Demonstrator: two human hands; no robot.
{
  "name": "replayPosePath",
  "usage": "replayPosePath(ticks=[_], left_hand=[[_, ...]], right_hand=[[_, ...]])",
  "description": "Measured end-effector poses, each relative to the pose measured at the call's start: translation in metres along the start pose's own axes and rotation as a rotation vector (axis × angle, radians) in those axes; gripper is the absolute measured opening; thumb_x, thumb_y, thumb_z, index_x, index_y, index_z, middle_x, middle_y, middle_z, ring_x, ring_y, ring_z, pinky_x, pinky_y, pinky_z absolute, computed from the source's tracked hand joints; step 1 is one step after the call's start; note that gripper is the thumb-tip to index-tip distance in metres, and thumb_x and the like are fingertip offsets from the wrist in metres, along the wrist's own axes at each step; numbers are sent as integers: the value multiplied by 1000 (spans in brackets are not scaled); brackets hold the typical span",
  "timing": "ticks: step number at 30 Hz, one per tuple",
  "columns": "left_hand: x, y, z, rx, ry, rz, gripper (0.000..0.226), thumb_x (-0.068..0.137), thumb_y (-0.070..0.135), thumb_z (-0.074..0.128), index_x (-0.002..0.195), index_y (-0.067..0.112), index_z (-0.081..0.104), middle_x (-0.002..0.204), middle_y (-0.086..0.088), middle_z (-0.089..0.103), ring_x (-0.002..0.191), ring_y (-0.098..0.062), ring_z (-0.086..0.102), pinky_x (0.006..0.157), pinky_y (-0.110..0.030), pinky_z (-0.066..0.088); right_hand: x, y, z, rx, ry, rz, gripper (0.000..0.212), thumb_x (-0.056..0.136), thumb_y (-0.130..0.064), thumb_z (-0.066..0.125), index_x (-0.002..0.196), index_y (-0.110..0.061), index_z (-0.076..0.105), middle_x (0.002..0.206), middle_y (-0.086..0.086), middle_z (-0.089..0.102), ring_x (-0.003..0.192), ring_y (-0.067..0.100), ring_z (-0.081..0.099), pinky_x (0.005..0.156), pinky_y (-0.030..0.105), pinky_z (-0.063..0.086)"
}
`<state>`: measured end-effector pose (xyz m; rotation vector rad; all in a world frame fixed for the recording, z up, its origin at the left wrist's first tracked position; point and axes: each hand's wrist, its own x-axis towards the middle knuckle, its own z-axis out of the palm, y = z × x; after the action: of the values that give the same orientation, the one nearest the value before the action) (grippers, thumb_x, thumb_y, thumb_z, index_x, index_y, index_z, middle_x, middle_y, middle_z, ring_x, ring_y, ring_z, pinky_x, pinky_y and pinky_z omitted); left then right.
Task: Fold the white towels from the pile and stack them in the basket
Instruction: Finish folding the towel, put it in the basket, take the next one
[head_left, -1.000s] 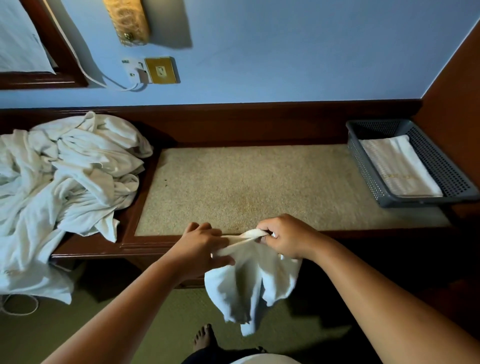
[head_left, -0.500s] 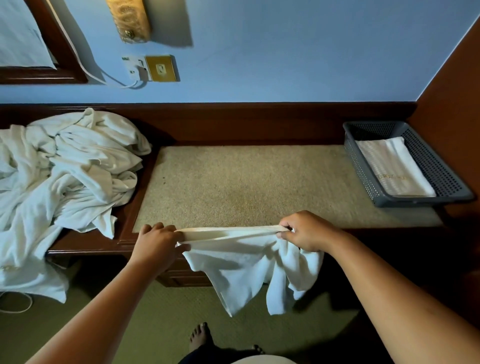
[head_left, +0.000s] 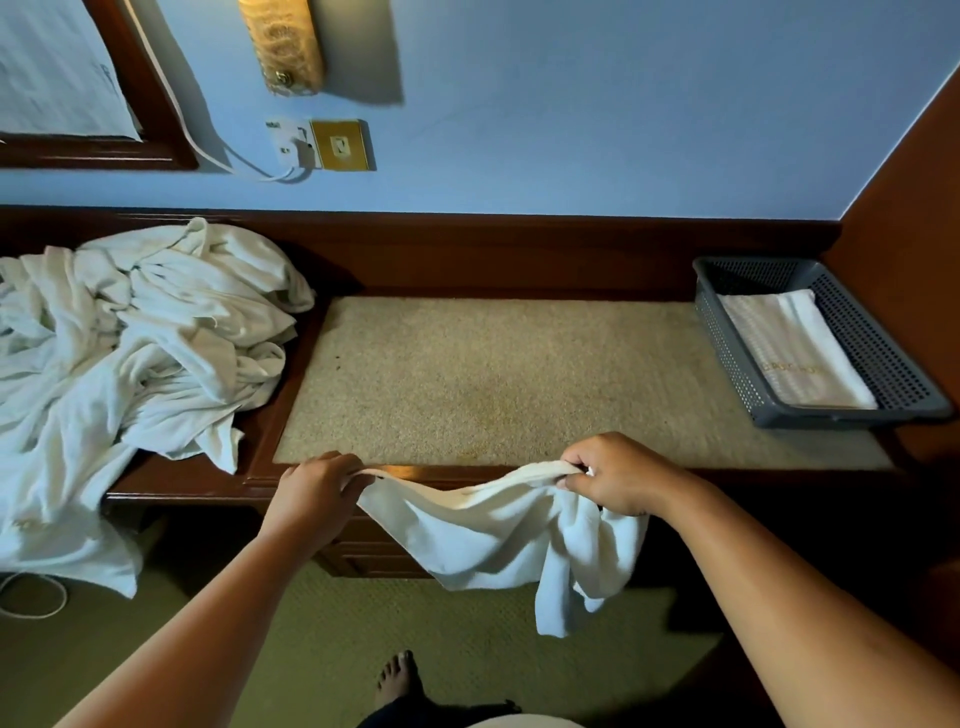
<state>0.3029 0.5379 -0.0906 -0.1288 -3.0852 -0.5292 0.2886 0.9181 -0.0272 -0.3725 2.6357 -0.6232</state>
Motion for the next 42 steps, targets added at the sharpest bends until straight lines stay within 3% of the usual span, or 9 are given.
replayPosePath(ticks=[8,15,18,21,25,30,34,37,42], left_hand=[[-16,27,-5,-555,-40,-101,13,100,21,60,93,28,69,83,9,66,75,-1,63,61,-14,46],[-17,70,-21,-802,61,-95,20,103,27,55,85,24,63,72,-1,62,63,-7,55,60,-24,44],[-17,98,-34,-790,91,32,21,102,24,58,82,25,63,71,1,60,63,-5,52,58,-20,40],[-20,126,-47,-801,49,171,19,101,28,60,85,22,66,74,-1,64,66,-16,59,58,-31,45],[-20,156,-56,-806,-42,255,17,99,29,64,86,20,69,75,-3,68,69,-22,64,60,-32,48],[-8,153,-47,-994,-32,91,12,92,27,72,84,18,73,72,-5,69,65,-10,60,59,-27,46],[-9,140,-31,-1186,-182,7,30,91,31,74,97,2,69,84,-18,71,74,-20,64,67,-34,50],[-12,142,-25,-1240,-268,-2,27,93,21,67,98,-5,65,85,-8,72,79,-14,66,74,-27,53],[-4,154,-34,-1144,-56,46,25,98,32,60,87,11,63,71,-8,57,65,-17,49,59,-30,39]], right_hand=[[-1,-7,5,68,-110,-3,20,89,-29,68,74,-17,63,69,-7,60,65,6,52,63,28,41],[-3,-1,31,116,-216,91,17,88,-36,66,76,-23,65,74,-11,66,71,6,62,69,30,48],[-8,-4,41,86,-166,108,17,90,-48,66,99,-33,66,93,-14,64,90,9,64,77,27,51],[-13,-26,41,167,-122,-25,55,81,-62,70,130,-41,55,111,-20,46,100,0,52,85,21,44],[-17,-56,47,610,-53,-207,30,86,-54,68,99,-27,65,91,-10,67,86,8,64,80,37,51],[-21,-61,44,1048,196,-104,55,82,-62,66,98,-10,68,88,9,66,81,21,61,76,38,45],[-23,-71,35,1191,311,-106,28,90,-46,61,94,-20,72,89,7,69,85,20,64,79,38,48],[-24,-72,25,1237,420,-124,46,83,-57,68,88,-11,65,85,11,61,83,24,55,78,41,42],[-29,-61,11,1058,395,-103,34,77,-58,71,85,-26,64,77,-1,63,72,18,57,68,35,43]])
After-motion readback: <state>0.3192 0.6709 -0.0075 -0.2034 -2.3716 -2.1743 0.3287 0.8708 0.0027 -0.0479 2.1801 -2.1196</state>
